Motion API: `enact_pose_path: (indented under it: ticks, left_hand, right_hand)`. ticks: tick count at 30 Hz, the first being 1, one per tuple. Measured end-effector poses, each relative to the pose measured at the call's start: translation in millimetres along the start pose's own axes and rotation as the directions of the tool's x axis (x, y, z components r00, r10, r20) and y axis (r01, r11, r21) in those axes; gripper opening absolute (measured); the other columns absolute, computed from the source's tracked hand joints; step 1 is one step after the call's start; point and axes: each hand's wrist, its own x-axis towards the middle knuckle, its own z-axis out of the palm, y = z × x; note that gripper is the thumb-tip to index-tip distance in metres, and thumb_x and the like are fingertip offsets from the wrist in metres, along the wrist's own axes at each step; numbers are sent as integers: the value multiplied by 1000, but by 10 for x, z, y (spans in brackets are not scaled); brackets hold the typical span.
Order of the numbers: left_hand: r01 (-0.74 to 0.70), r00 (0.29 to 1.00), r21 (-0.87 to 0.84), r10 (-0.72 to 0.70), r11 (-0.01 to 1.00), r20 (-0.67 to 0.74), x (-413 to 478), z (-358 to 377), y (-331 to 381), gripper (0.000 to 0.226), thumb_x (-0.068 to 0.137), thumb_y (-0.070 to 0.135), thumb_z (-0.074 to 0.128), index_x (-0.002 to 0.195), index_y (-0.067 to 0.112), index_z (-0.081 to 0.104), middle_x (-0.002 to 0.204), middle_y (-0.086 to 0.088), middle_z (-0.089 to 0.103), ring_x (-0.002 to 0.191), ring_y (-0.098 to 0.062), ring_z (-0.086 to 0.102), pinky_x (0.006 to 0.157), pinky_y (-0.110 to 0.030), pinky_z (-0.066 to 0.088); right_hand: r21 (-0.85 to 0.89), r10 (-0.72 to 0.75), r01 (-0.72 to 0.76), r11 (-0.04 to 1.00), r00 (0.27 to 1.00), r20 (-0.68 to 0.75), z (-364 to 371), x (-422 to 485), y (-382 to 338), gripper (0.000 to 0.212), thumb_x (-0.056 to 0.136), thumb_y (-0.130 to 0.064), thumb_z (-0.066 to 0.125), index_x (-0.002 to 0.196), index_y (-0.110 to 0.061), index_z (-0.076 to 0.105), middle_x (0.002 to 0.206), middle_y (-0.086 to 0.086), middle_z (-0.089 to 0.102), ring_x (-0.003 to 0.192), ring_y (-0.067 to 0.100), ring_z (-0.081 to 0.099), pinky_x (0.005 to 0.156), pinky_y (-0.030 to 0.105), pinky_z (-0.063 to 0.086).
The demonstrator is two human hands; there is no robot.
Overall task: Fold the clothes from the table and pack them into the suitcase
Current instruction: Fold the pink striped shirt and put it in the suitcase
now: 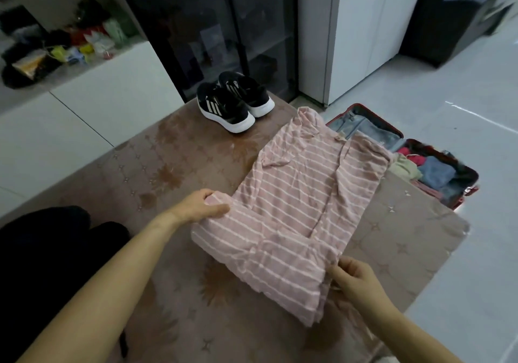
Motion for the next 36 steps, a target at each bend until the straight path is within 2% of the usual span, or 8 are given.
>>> enact_pose_path:
  ticks: [4,9,13,17,20,26,31,36]
  left_hand:
    - [60,973,-98,-36,993,226,37,5,-177,89,28,65,86,103,23,65,104,5,69,98,-13,64,91,-30,50]
    - [-54,998,-169,48,984,-42,94,265,-220,31,74,11,80,100,16,64,89,10,65,90,-13,62,86,-24,52]
    - [-139,958,-113,105,984,-265,107,411,-279,70,66,21,86,126,17,50,114,8,53,112,-13,50,89,-19,42]
    - [-385,854,251,446,888,-269,-18,344,-347,88,60,51,81,137,36,41,145,2,30,128,-11,31,105,-37,33]
    - [-533,786,479,617,697,-23,-100,315,-441,82,59,76,61,132,46,40,150,11,24,134,-13,21,106,-49,32]
    - [-480,874,702,352,526,334,-83,290,-633,99,68,63,68,141,58,1,151,25,-21,138,1,-18,113,-30,-1]
    - [-548,836,453,442,703,326,6,234,-566,77,80,37,70,120,79,19,152,22,10,140,3,14,115,-20,18]
    - [-451,872,347,323,822,369,-86,136,-338,47,70,37,71,117,36,64,127,17,59,117,3,50,99,-18,40]
  right_hand:
    - [-461,-122,94,882,992,-30,-39,126,79,34,77,-47,70,90,-16,67,83,-5,72,74,7,65,66,32,53]
    - [-669,-275,116,734,951,-137,-48,257,160,22,82,-30,68,88,-10,61,79,-5,66,74,13,60,70,34,49]
    - [-665,-277,112,739,949,-149,-59,249,189,45,80,-34,72,117,-24,48,104,-8,59,93,15,57,78,32,47]
    - [-871,-755,448,204,638,152,22,199,186,58,75,-48,64,126,-25,48,128,2,51,115,22,48,96,38,36]
    - [-733,-736,678,-49,472,486,102,143,221,50,82,-57,59,124,-31,50,137,-5,48,125,18,45,100,39,34]
    - [-754,-321,615,-231,683,656,48,242,463,84,68,-84,38,141,-44,32,149,-4,40,136,19,37,107,49,32]
    - [-799,-294,598,-61,754,587,26,243,380,75,63,-50,53,135,-38,37,137,-8,53,128,12,45,93,43,51]
    - [-750,-295,532,393,845,445,-58,159,119,60,66,-33,53,118,-59,40,116,-39,51,111,0,52,85,11,42]
